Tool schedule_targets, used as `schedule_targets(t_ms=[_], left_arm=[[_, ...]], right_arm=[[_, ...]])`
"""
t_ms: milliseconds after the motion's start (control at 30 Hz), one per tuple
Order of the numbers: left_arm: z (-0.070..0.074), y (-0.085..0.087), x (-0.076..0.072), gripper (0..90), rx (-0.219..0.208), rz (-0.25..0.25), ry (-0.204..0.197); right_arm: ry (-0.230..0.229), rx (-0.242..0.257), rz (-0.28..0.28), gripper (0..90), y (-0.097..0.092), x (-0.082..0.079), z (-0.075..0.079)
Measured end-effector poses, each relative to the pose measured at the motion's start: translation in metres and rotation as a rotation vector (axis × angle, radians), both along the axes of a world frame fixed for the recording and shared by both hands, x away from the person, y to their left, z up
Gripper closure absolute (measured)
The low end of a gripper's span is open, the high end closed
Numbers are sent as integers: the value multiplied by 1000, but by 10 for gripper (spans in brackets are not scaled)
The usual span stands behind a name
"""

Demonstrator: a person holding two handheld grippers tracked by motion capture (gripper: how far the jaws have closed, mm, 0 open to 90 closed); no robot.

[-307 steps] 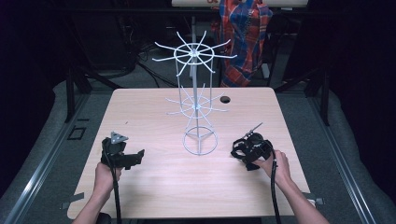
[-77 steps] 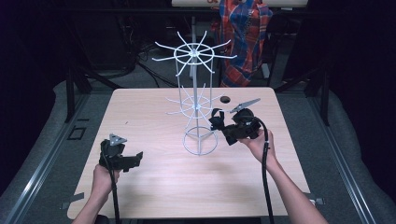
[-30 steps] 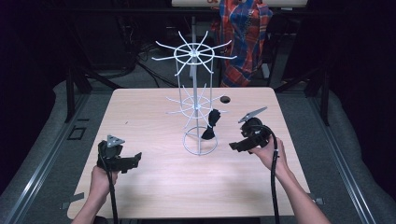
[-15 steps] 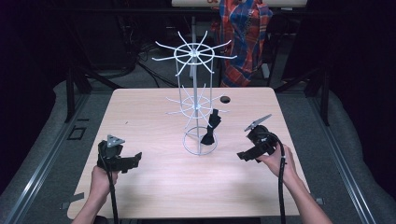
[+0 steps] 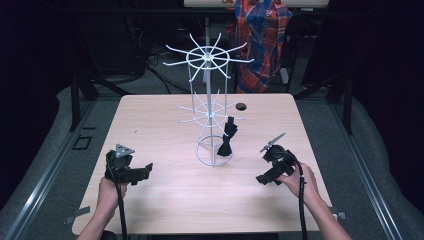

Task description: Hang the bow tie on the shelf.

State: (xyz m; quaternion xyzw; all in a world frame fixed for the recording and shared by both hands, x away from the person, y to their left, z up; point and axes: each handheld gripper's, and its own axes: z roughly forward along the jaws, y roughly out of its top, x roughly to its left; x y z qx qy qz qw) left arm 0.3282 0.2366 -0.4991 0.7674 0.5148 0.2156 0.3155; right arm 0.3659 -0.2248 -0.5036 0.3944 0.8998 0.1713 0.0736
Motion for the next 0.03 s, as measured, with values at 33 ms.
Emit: schedule_targets(t_ms=[33], left_arm=[[0, 0, 0, 158, 0, 1, -2]], right_arm=[[-4, 3, 0, 52, 1, 0, 0]])
